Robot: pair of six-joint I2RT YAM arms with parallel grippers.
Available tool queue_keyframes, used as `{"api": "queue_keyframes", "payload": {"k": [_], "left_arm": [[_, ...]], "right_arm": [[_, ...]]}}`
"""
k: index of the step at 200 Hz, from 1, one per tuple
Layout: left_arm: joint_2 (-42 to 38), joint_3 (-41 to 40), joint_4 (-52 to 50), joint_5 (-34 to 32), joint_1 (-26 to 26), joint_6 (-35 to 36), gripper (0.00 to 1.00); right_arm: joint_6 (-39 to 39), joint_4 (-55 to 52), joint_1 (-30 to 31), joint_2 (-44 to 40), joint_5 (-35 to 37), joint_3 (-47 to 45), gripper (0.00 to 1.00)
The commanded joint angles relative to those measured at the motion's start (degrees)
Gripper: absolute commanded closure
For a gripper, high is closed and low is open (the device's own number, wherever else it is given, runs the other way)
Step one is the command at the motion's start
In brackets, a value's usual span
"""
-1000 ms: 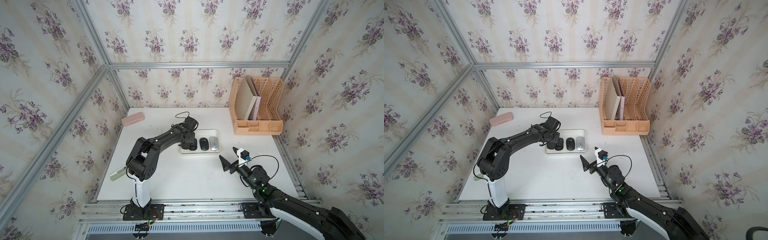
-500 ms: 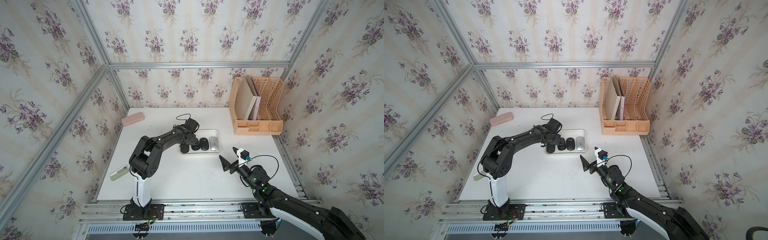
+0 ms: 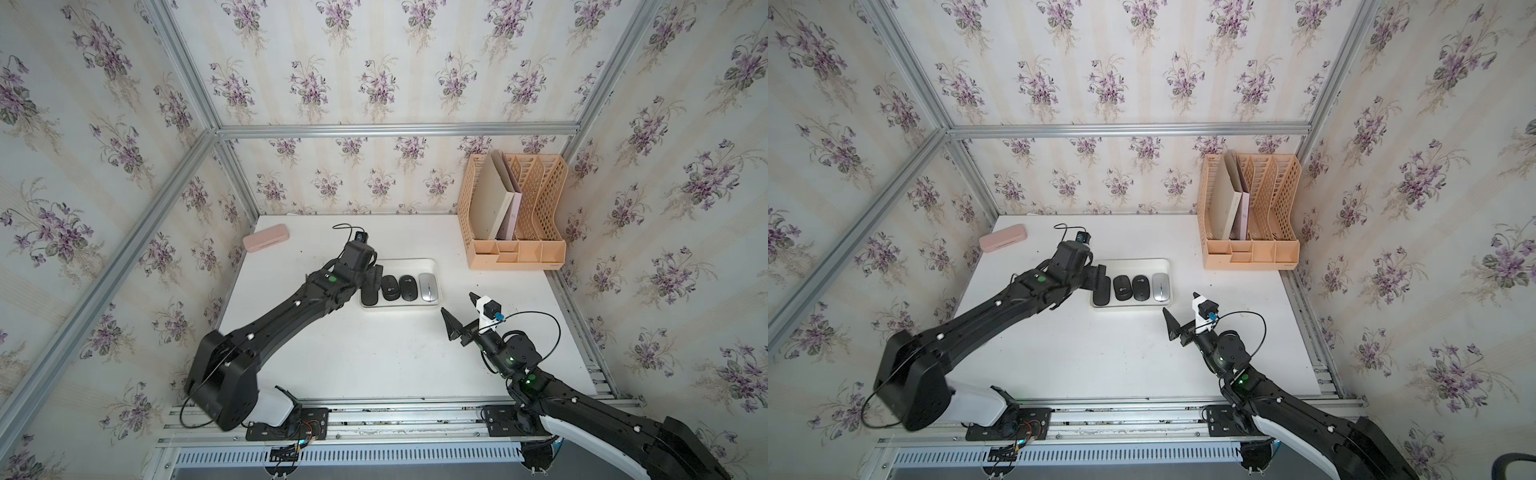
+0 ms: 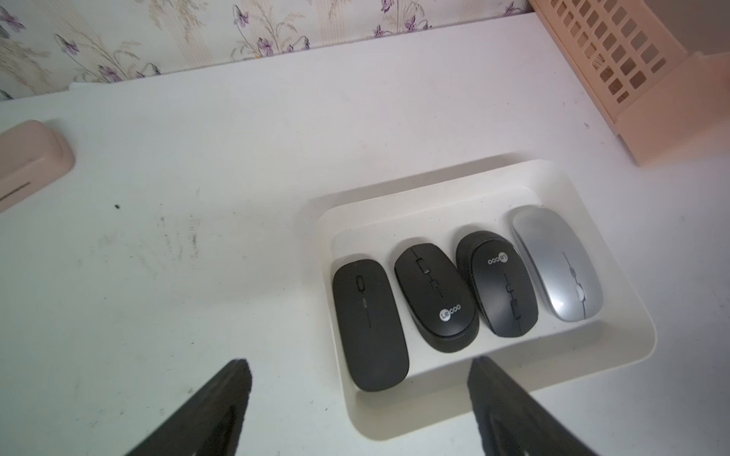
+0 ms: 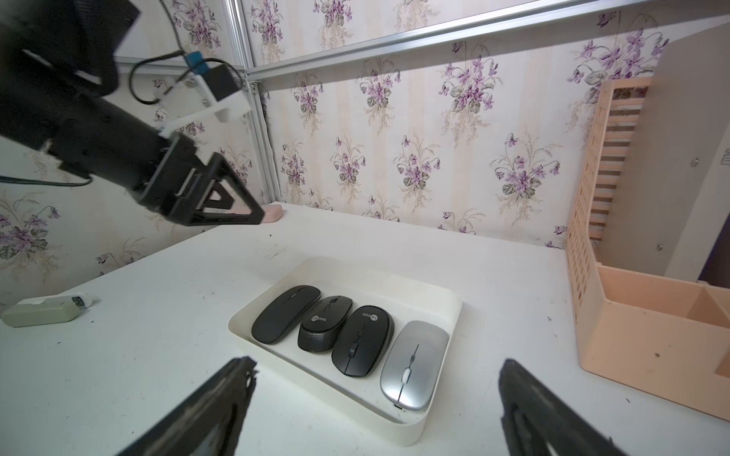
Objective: Put the mouse in the storage box
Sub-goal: Place the mouse in the storage box, then reset both arms
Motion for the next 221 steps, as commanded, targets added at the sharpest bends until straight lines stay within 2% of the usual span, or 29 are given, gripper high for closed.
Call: {"api": "queue_keyframes", "payload": {"k": [1, 11, 34, 55, 72, 93, 113, 144, 151, 168, 186, 204, 221], "left_arm": [[-7.1, -7.6, 10.1, -5.3, 0.3, 9.8, 0.04], [-10.1, -9.9, 9.0, -8.6, 0.4, 11.2, 0.0], [-16.3, -15.4, 8.3, -17.3, 1.1, 15.1, 0.01], [-21.4, -21.9, 11.1, -18.6, 3.5, 20.5, 0.01], [-24.7, -27.5, 15.3, -19.5, 6.8, 21.2, 0.01], [-28.2, -35.3, 22.4, -16.6, 12.8, 19.0, 0.01], [-30.6, -42.6, 31.6, -12.4, 17.1, 17.5, 0.01], [-29.8, -51.2, 49.9, -8.8, 20.1, 19.8, 0.01], [-28.9, -51.6, 52.2, -6.4, 21.0, 20.4, 0.01], [-23.8, -51.7, 58.5, -1.4, 23.5, 22.3, 0.01], [-16.8, -52.2, 69.0, 0.6, 24.6, 24.0, 0.01], [-9.1, -52.6, 79.9, 3.4, 25.9, 24.5, 0.01], [-2.2, -51.8, 86.1, 7.0, 27.3, 22.0, 0.01]], "right_arm": [[-0.5, -0.8, 0.0, -1.0, 5.1, -0.4, 0.0], [-1.1, -1.5, 0.0, -1.9, 8.2, -0.4, 0.02], [-2.0, -2.5, 0.0, -6.3, 16.4, -0.2, 0.01], [-7.7, 5.9, 0.0, -5.8, 24.9, -2.0, 0.0], [-15.0, 16.7, 0.0, 0.0, 32.1, -3.6, 0.02], [-26.4, 30.6, -0.8, 11.2, 35.4, -4.7, 0.06], [-30.2, 41.0, -3.7, 24.3, 39.2, -3.4, 0.03], [-30.8, 56.0, -10.4, 45.0, 36.5, -1.0, 0.0], [-31.7, 55.9, -13.2, 48.6, 35.3, 0.7, 0.0], [-32.5, 56.0, -14.0, 53.3, 35.0, 4.2, 0.0], [-29.0, 53.1, -15.0, 51.4, 32.1, 4.6, 0.0], [-22.2, 46.4, -18.9, 44.9, 27.7, 3.0, 0.0], [-9.8, 36.5, -25.4, 35.1, 16.3, 0.8, 0.0]]}}
